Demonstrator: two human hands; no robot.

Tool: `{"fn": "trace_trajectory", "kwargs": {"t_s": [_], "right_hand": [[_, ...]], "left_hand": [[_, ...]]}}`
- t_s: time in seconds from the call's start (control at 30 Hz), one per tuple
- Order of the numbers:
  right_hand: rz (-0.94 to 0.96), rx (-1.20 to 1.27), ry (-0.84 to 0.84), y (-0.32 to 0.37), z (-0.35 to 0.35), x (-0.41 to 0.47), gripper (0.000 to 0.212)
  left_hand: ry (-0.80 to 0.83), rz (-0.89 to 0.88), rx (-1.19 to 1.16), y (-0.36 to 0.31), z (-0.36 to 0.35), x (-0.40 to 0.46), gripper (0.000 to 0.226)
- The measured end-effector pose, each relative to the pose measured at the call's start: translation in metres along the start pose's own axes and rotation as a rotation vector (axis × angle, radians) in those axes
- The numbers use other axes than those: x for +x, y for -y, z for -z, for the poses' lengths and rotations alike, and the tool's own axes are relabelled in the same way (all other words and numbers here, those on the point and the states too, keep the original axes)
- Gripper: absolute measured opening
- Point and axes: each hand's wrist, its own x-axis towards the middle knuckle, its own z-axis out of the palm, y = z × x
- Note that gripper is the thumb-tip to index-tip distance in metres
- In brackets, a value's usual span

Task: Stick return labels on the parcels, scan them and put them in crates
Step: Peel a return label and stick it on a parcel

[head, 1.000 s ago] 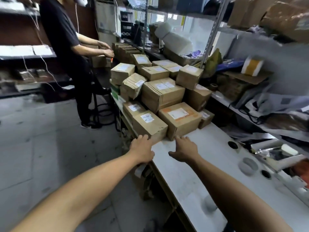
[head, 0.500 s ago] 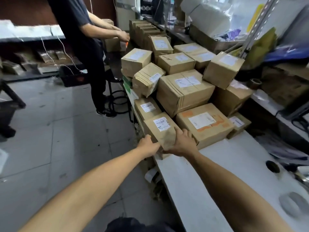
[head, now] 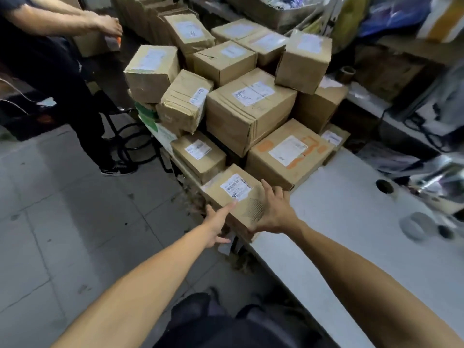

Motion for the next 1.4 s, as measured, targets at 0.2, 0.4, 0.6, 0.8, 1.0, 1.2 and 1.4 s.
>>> {"fn": "trace_trajectory", "kwargs": {"t_s": [0.2, 0.4, 0.6, 0.8, 1.0, 1.2, 1.4], "right_hand": [[-0.091, 0.160, -0.133, -0.044, -0.019, -0.081, 0.148], [-0.204, 0.288, -0.338, -0.081, -0.033, -0.166, 0.145], [-0.452, 0.350, -0.561, -0.117, -0.028, -0.223, 0.090], [-0.858, 0.291, -0.780, -0.186, -0.023, -0.250, 0.068], [-1.244, 0.648, -0.579, -0.238, -0.027, -0.254, 0.094], [-1.235, 0.959, -0.448, -0.281, -0.032, -0.243, 0.077], [-1.155, 1.073, -0.339, -0.307, -0.046, -0.245, 0.054]], "left_hand": [[0.075, -0.142, 0.149, 0.063, -0.032, -0.001, 0.139], [0.258, -0.357, 0.136, 0.081, -0.067, -0.024, 0.113], [0.551, -0.336, 0.321, 0.051, -0.104, -0.020, 0.115], [0.617, -0.361, 0.424, 0.012, -0.148, -0.010, 0.123], [0.613, -0.381, 0.493, -0.009, -0.189, -0.005, 0.127], [0.663, -0.322, 0.588, -0.008, -0.221, -0.002, 0.116], [0.678, -0.261, 0.654, -0.005, -0.239, -0.003, 0.109]]}}
